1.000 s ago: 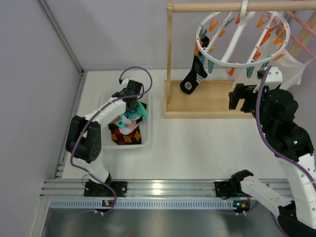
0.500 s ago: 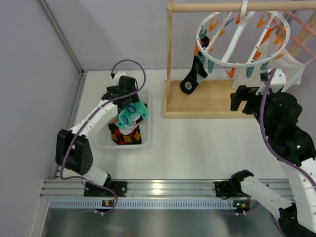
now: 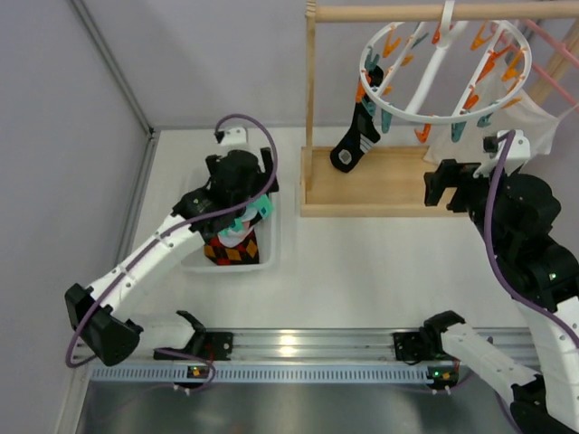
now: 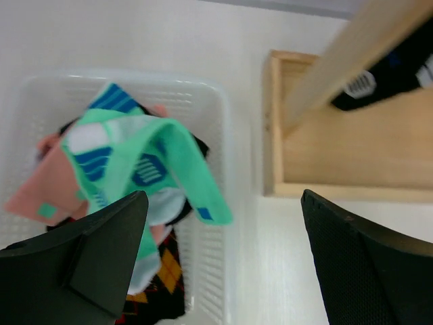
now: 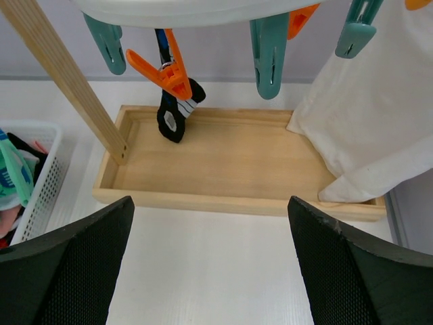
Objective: Remove the socks clipped to the hanger
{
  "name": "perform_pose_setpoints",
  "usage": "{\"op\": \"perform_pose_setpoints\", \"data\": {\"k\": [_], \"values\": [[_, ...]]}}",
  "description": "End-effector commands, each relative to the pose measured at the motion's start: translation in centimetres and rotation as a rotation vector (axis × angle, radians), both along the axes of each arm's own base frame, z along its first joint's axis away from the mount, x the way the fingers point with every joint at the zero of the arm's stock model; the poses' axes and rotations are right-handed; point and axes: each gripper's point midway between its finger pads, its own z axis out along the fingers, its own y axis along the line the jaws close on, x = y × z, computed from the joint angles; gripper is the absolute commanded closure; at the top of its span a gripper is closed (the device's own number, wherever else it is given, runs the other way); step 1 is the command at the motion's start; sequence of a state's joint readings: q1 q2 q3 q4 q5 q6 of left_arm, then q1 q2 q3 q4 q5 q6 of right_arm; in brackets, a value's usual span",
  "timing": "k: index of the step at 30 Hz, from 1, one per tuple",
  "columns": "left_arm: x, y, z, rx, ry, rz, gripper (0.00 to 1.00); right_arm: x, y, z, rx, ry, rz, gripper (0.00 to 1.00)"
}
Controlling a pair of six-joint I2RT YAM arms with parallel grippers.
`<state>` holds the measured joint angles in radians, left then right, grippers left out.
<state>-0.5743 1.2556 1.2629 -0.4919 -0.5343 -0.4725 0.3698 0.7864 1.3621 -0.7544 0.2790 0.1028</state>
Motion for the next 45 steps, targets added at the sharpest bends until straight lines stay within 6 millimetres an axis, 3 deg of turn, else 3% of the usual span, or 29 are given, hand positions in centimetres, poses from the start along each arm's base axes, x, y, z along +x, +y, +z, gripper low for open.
{"op": "perform_pose_setpoints", "data": {"k": [1,4,6,7,9,10,11,13,15,16,18,19,20,21,24,25,26,27,33,35,38,39,41,43,44,45], "values": [[-1.9,-5.1,2.8,-0.008,-0.104,-0.102,0.02,-1.8,-0.7,2.0,0.048,-0.067,-0.002,0.09],[-4.6,-11.9,3.2,-0.026,-0.16,-0.276,0.02,-2.7,-1.0,1.8,0.059,-0.081,-0.001,0.08],[-5.0,-14.8,3.1,-0.026,-0.176,-0.363,0.02,-3.2,-1.1,1.8,0.067,-0.087,0.0,0.08],[-5.5,-17.4,2.0,-0.027,-0.159,-0.446,0.02,-3.8,-1.2,2.0,0.075,-0.1,0.003,0.07],[-5.0,-20.2,2.3,-0.055,-0.21,-0.528,0.02,-4.3,-1.3,2.0,0.083,-0.109,0.012,0.05],[-4.8,-22.1,0.7,-0.043,-0.195,-0.584,0.02,-4.8,-1.4,2.1,0.087,-0.12,0.014,0.05],[-4.3,-23.3,1.4,-0.053,-0.246,-0.611,0.02,-5.1,-1.4,2.2,0.092,-0.127,0.019,0.05],[-3.3,-25.5,-0.6,-0.021,-0.247,-0.655,0.02,-5.8,-1.1,2.5,0.102,-0.141,0.051,0.05],[-2.3,-27.2,-0.1,-0.007,-0.314,-0.687,0.02,-6.1,-0.7,2.5,0.105,-0.146,0.078,0.05],[-1.4,-28.2,-1.3,0.008,-0.312,-0.691,0.02,-6.3,-0.6,2.5,0.107,-0.15,0.088,0.05],[0.2,-29.3,-1.6,0.011,-0.354,-0.692,0.02,-6.6,0.0,2.6,0.118,-0.157,0.127,0.05],[1.8,-29.7,-3.9,0.032,-0.326,-0.683,0.02,-6.9,0.2,2.5,0.126,-0.164,0.143,0.05],[2.8,-30.3,-3.4,0.015,-0.338,-0.685,0.02,-7.0,0.5,2.6,0.137,-0.168,0.158,0.04],[4.0,-31.0,-5.1,0.021,-0.326,-0.685,0.02,-7.3,0.9,2.7,0.142,-0.173,0.181,0.04],[7.2,-31.3,-4.9,0.041,-0.379,-0.651,0.02,-7.5,1.3,2.6,0.147,-0.19,0.208,0.02],[8.6,-31.4,-6.9,0.062,-0.362,-0.64,0.02,-7.6,1.3,2.5,0.148,-0.193,0.212,0.01],[9.6,-31.6,-6.2,0.056,-0.385,-0.625,0.02,-7.6,1.3,2.4,0.144,-0.197,0.213,0.01],[10.4,-31.6,-7.8,0.071,-0.376,-0.621,0.02,-7.7,1.1,2.5,0.145,-0.203,0.207,0.01],[15.5,-30.9,-9.6,0.096,-0.419,-0.574,0.02,-8.5,1.5,2.4,0.175,-0.227,0.235,0.01],[17.6,-30.8,-12.1,0.116,-0.406,-0.574,0.02,-8.9,1.5,2.3,0.18,-0.234,0.246,0.01],[19.0,-31.4,-11.7,0.149,-0.456,-0.601,0.02,-9.3,1.8,2.4,0.191,-0.238,0.266,0.01],[19.5,-31.6,-13.3,0.164,-0.445,-0.604,0.02,-9.6,2.3,2.5,0.2,-0.242,0.296,0.0],[20.6,-31.7,-12.5,0.175,-0.478,-0.586,0.02,-10.1,3.2,2.8,0.217,-0.253,0.352,0.01],[21.6,-31.4,-13.6,0.197,-0.479,-0.567,0.02,-10.4,3.7,2.9,0.223,-0.255,0.387,0.01],[22.1,-31.5,-12.7,0.194,-0.502,-0.555,0.02,-10.6,4.1,2.9,0.224,-0.256,0.411,0.01],[22.5,-31.4,-13.8,0.203,-0.493,-0.551,0.02,-10.6,4.3,3.0,0.226,-0.262,0.421,0.01]]}}
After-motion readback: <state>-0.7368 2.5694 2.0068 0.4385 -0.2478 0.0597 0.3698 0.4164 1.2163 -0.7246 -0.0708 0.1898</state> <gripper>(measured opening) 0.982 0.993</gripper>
